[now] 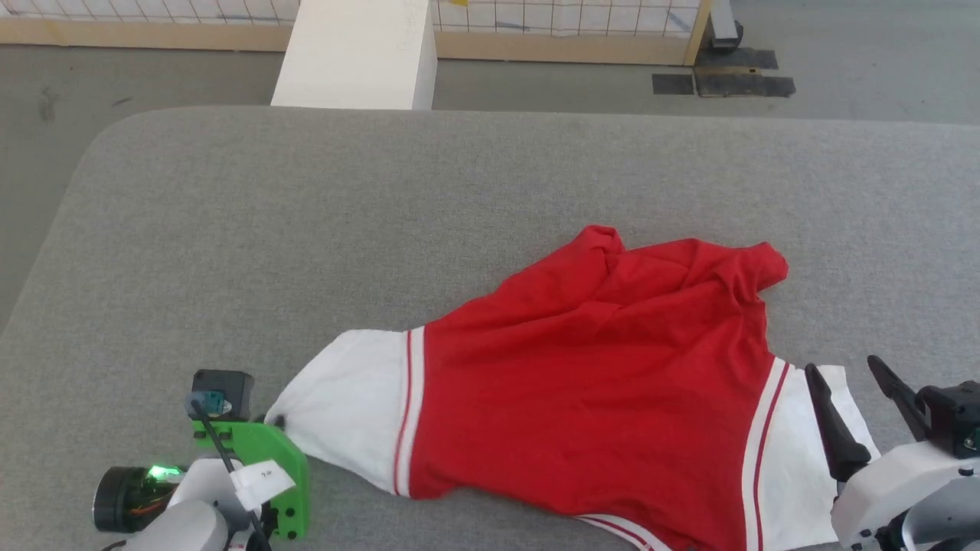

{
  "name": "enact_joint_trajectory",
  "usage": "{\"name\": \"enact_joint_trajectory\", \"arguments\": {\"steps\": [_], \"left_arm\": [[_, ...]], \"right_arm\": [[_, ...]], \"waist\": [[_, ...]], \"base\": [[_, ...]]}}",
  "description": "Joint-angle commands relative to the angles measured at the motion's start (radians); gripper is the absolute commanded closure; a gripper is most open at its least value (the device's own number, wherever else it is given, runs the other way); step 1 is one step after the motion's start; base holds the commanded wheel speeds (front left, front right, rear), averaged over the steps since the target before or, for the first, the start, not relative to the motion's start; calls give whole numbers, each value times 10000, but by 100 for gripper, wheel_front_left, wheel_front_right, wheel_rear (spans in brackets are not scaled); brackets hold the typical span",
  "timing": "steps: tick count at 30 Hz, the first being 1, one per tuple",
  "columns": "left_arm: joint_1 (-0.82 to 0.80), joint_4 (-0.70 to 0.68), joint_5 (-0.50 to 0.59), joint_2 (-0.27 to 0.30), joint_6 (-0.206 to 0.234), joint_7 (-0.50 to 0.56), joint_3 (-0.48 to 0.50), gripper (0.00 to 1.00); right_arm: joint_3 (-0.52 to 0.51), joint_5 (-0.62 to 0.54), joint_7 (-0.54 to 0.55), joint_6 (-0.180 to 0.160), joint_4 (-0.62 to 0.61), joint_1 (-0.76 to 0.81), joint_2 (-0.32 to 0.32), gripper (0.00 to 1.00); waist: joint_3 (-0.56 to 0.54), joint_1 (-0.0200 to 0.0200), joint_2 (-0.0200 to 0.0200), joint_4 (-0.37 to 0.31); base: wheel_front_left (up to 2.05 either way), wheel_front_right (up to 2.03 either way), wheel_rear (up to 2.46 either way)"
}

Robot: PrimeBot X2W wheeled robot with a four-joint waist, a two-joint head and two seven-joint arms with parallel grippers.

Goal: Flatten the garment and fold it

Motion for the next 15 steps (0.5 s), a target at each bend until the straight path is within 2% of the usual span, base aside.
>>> {"name": "enact_joint_trajectory", "arguments": {"steps": [1,7,11,15], "left_arm": [[51,2,-3,-117,-29,-279,61,0],[289,-86,236,-216,-85,-1324,138,0],[407,-159,182,72,-332,-814,-137,0],[190,-230,61,371,-543,176,-400,0]], "right_arm": [[42,-14,23,-13,34,112,27,0],[36,38,172,-13,74,217,29,0],[-26,61,243,-13,19,303,49,0],[9,65,297,-13,-74,355,59,0]], "waist": [[-111,0,0,-4],[-454,0,0,-47],[-486,0,0,-43],[-320,0,0,-42]], "base": [[0,0,0],[0,0,0],[0,0,0],[0,0,0]]}}
